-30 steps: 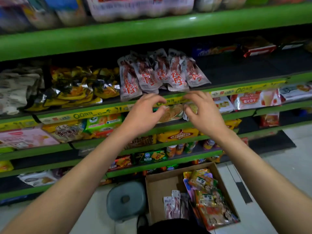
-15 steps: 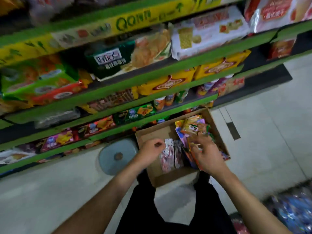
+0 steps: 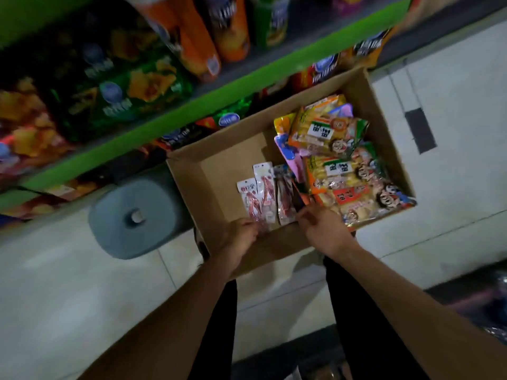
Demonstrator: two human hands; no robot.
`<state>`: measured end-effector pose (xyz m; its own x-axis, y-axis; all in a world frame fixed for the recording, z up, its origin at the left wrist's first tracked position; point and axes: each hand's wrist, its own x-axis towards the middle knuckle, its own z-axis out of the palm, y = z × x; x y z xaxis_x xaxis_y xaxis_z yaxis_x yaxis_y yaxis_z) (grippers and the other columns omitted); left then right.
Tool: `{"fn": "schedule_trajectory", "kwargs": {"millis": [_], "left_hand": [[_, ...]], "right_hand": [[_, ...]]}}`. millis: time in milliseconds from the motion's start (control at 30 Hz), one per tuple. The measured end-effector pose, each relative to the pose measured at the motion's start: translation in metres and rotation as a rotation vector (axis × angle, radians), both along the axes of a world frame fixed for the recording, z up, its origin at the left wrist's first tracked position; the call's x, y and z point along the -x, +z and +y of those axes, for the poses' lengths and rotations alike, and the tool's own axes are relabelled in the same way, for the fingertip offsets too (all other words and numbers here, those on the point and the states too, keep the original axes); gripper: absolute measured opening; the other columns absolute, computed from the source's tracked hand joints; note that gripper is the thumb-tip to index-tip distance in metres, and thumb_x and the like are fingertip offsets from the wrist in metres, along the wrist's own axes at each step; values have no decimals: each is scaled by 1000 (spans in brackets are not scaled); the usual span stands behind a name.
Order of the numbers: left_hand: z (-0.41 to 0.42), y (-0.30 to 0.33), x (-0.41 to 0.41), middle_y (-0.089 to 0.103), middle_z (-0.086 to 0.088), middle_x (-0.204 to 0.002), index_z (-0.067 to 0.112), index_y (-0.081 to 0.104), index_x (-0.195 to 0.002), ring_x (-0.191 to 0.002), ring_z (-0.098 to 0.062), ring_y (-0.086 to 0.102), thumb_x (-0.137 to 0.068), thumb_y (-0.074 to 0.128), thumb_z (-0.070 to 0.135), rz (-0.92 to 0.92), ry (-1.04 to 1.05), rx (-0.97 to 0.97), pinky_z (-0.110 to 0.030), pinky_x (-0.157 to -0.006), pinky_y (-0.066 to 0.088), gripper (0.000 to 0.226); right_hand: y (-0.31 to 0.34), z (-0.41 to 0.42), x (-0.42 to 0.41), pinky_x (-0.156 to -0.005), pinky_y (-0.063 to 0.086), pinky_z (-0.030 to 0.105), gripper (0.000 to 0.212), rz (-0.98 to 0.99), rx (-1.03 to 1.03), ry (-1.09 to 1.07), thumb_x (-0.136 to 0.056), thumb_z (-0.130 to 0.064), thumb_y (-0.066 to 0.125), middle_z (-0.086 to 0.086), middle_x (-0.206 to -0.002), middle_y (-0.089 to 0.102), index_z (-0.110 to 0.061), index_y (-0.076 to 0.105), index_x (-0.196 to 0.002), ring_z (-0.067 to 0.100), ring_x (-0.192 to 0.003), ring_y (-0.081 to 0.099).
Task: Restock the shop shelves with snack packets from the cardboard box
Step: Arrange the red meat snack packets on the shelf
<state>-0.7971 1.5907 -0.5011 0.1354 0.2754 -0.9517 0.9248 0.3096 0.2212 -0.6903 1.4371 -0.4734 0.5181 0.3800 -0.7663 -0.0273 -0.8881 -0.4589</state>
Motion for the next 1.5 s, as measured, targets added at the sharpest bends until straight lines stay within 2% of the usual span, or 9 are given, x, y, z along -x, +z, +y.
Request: {"fn": "schedule_trajectory", "kwargs": {"millis": [67, 200, 300, 433, 800, 933, 1167, 1300, 1500], "left_hand": [[-4, -60, -1, 73, -2, -63, -11, 66, -97, -68, -16, 63, -97, 55, -2, 34, -24, -6, -12, -44, 42, 14], [-10, -171, 3, 68, -22, -121, -1, 65, -120, -91, -27, 67, -99, 52, 8, 48, -208, -63, -24, -68, 56, 26], [-12, -238, 14, 65, -24, -127, -5, 60, -128, -80, -18, 67, -99, 55, 10, 79, -221, -66, -9, -49, 48, 33], [-13, -309, 28, 65, -16, -125, 4, 56, -132, -108, -30, 66, -96, 63, 24, 129, -164, -128, -39, -91, 58, 42], [-37, -363, 2, 59, -17, -126, 5, 38, -139, -102, -31, 65, -77, 80, 19, -28, 411, -197, -41, -89, 58, 76], [-22, -356, 7, 65, -24, -100, -7, 62, -117, -84, -32, 64, -94, 56, 6, -157, 467, 8, -33, -67, 55, 27], [8, -260, 14, 65, -24, -107, -3, 63, -124, -88, -32, 65, -94, 56, 11, -156, 276, 92, -35, -73, 52, 34], [19, -166, 4, 66, -25, -124, 7, 62, -126, -113, -44, 64, -95, 59, 10, -218, 261, 159, -57, -99, 51, 32], [36, 4, -21, 72, -18, -117, 26, 74, -106, -107, -38, 68, -96, 54, 11, -347, 203, 266, -51, -93, 54, 27]], "right_hand": [[-58, -1, 4, -68, 33, 16, 19, 18, 25, 3, -92, -10, 54, 11, -105, 73, -12, 72, -100, 29, -97, 66], [-172, -1, 21, -91, 47, 34, 26, 149, 90, 6, -96, -15, 52, 14, -116, 69, -10, 66, -117, 33, -109, 63], [-246, 4, 36, -92, 45, 34, 34, 228, 145, -100, -98, -19, 54, 15, -125, 64, -8, 57, -130, 33, -116, 59], [-319, 19, 49, -101, 44, 38, 49, 199, 198, -281, -97, -31, 58, 19, -136, 57, -5, 50, -138, 37, -124, 55], [-396, 55, 59, -104, 48, 39, 64, 156, 151, -690, -87, -34, 68, 16, -135, 60, -6, 48, -140, 32, -121, 59], [-386, 59, 60, -81, 61, 32, 32, 360, -90, -635, -85, -10, 67, 9, -102, 74, -15, 66, -116, 17, -87, 74], [-289, 59, 56, -89, 59, 47, 41, 533, -216, -629, -76, -1, 66, 9, -102, 77, -19, 67, -113, 28, -94, 74], [-199, 50, 45, -86, 59, 44, 40, 640, -334, -787, -84, 11, 64, 12, -103, 77, -9, 66, -118, 30, -95, 74], [-30, 34, 17, -99, 53, 54, 43, 648, -336, -766, -86, 10, 65, 15, -114, 73, -4, 61, -126, 35, -107, 70]]}}
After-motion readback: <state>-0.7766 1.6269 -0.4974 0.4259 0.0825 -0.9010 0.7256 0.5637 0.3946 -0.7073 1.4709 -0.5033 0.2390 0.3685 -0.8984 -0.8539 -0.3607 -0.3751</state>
